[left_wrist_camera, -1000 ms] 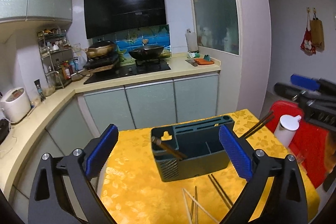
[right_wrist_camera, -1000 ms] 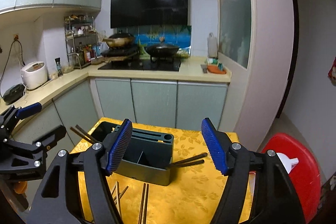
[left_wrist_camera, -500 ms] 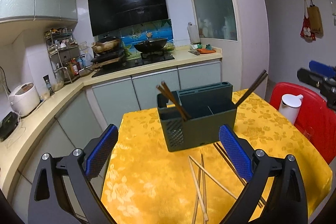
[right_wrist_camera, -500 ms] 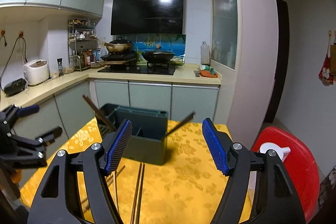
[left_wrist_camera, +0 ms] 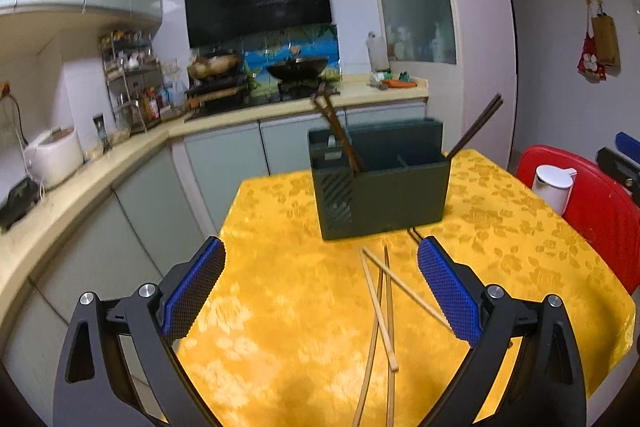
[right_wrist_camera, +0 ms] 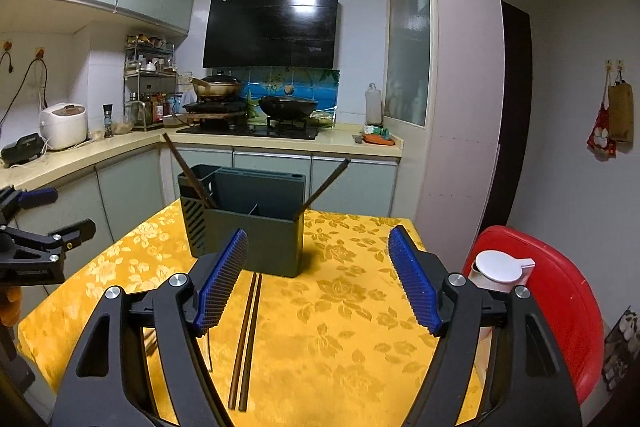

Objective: Organize utensils
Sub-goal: 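Move both open tools back toward the remaining light wooden chopsticks, then grasp a light wooden chopstick with the left tool while the right tool grasps a dark chopstick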

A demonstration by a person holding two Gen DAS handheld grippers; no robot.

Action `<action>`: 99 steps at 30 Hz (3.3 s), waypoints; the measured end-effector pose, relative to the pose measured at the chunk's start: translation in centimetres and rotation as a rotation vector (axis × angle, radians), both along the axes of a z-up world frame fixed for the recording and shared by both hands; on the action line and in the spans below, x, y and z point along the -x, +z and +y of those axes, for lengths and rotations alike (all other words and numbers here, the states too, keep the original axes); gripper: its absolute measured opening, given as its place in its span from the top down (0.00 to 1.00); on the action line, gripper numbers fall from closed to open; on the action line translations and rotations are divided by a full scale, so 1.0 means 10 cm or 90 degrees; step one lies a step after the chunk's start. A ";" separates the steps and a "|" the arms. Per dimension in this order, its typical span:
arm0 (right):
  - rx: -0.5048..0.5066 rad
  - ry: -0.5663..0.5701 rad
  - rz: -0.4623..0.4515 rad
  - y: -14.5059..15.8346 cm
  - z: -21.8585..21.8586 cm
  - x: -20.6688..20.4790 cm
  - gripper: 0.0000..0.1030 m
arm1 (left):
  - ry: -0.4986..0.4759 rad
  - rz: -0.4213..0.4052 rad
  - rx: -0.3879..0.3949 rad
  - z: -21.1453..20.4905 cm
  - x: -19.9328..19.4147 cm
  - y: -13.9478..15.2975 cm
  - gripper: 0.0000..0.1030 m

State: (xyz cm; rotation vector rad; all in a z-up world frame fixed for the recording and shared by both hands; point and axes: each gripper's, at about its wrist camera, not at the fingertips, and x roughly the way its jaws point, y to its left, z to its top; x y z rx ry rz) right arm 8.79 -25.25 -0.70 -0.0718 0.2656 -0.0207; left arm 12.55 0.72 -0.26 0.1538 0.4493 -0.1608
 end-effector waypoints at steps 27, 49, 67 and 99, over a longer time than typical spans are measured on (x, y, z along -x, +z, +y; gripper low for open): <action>-0.002 -0.011 0.055 -0.66 0.10 0.10 0.31 | -0.083 0.102 -0.048 -0.34 0.14 -1.07 0.27; -0.001 -0.017 0.085 -0.79 0.08 0.01 0.31 | -0.121 0.209 -0.026 -0.43 -0.13 -1.33 0.90; -0.012 -0.008 0.128 -0.92 0.08 -0.07 0.31 | -0.088 0.166 0.026 -0.11 -0.13 -1.02 0.93; -0.010 0.102 0.310 -1.59 0.39 -0.31 0.65 | -0.015 0.152 0.040 0.29 -0.20 -0.97 0.93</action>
